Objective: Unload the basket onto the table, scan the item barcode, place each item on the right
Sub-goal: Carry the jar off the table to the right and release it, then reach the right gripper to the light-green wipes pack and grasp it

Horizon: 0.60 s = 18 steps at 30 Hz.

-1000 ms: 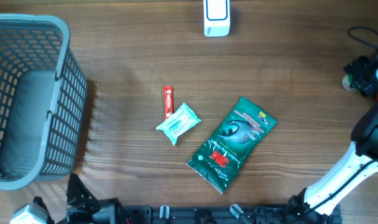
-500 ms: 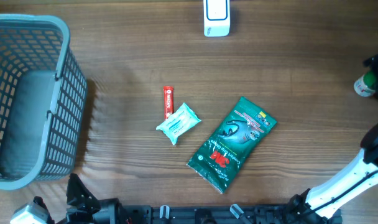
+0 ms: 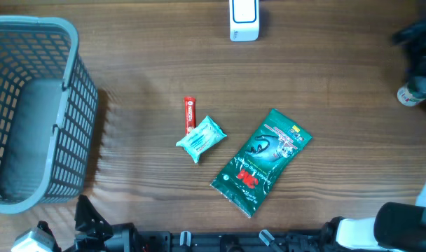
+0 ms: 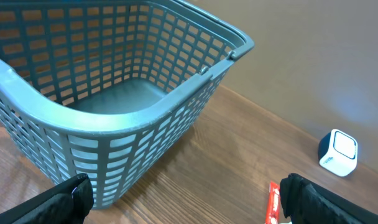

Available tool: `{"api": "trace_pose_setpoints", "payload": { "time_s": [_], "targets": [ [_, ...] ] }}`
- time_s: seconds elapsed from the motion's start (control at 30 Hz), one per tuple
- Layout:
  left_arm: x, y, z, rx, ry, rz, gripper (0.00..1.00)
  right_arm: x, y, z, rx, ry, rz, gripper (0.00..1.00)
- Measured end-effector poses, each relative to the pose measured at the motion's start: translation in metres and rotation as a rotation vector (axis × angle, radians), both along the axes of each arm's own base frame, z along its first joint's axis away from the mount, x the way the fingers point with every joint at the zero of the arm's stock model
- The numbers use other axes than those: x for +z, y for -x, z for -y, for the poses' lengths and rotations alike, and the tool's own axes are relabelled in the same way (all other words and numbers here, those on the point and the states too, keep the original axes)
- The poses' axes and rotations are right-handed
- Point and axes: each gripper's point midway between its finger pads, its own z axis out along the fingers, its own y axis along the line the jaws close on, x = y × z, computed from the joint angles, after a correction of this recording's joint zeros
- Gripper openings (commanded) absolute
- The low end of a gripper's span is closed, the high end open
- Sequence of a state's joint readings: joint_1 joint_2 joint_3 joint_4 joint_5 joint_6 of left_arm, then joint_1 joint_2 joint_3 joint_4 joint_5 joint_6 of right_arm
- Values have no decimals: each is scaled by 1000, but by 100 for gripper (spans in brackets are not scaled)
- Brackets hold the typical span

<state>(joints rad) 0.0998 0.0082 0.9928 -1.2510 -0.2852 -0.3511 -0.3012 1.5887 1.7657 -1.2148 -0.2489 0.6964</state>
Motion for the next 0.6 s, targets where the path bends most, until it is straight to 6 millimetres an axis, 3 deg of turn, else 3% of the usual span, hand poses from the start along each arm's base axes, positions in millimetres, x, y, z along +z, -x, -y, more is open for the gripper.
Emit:
{"api": "trace_pose_setpoints", "payload": {
  "time_s": [0.03, 0.17, 0.27, 0.37, 0.47, 0.53, 0.6],
  "targets": [
    [0, 0, 0, 0, 0, 0, 100, -8, 4, -35, 85, -41, -45, 94],
    [0, 0, 0, 0, 0, 0, 100, -35, 24, -135, 338, -125, -162, 88],
    [0, 0, 0, 0, 0, 0, 100, -73, 50, -213, 514, -144, -260, 85],
    [0, 0, 0, 0, 0, 0, 100, -118, 76, -266, 571, -164, -326, 77],
    [0, 0, 0, 0, 0, 0, 100, -160, 104, -301, 560, -202, -388, 76],
    [0, 0, 0, 0, 0, 1, 100, -179, 112, -326, 549, -253, -368, 77],
    [0, 0, 0, 0, 0, 0, 100, -185, 114, -345, 556, -291, -328, 77]
  ]
}}
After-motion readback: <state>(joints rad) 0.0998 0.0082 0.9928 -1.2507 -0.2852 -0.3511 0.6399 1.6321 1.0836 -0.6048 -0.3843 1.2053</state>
